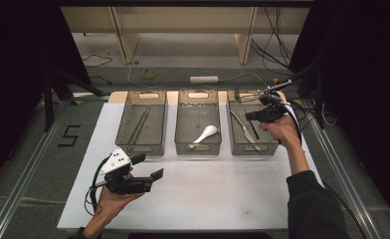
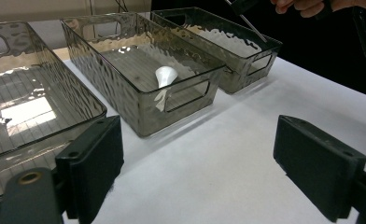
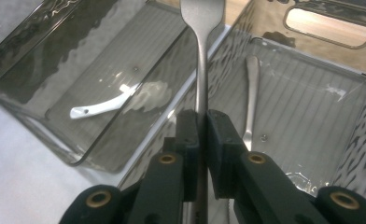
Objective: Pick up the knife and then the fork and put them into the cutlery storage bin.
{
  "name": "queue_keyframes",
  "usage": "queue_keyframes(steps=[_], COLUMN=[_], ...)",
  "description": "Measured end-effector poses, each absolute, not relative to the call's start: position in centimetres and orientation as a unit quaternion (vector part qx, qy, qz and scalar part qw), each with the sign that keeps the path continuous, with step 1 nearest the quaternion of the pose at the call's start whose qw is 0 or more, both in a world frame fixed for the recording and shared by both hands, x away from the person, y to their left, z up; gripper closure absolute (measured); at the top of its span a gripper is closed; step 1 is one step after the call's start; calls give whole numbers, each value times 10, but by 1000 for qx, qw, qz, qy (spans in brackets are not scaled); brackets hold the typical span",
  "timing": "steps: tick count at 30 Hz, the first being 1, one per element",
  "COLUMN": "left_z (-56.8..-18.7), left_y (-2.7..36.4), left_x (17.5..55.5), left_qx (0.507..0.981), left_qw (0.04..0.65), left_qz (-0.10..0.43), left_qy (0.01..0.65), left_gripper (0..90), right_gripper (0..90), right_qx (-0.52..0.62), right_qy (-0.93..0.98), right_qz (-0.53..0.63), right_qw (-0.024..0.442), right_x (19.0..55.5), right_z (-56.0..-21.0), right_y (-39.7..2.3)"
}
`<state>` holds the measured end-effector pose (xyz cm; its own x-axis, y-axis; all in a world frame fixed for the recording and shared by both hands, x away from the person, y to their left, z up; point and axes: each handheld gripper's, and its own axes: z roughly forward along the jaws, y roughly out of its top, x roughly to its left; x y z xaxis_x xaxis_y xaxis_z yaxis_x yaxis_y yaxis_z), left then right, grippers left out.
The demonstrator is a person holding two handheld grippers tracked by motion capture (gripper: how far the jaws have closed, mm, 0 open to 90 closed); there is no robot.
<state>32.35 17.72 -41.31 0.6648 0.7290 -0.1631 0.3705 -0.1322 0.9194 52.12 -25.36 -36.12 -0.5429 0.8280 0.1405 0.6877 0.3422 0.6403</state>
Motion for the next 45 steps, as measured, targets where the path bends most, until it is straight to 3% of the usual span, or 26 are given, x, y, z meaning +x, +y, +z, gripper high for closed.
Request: queue_keyframes(steps=[14, 45], left_z=[-413, -413], left_y=[177, 177], left_x=[323, 323], left_qx=[735, 734], left_qw=[541, 543], left_qz=[166, 168], left_qy=[373, 372], left_gripper=[156, 156], right_gripper=[842, 839], right_qx=[503, 520], right_qy=[793, 797], right_qz=[322, 289], right_qw=[120, 106], right_x=[535, 535], right_z=[-376, -413], right_y=[-256, -248])
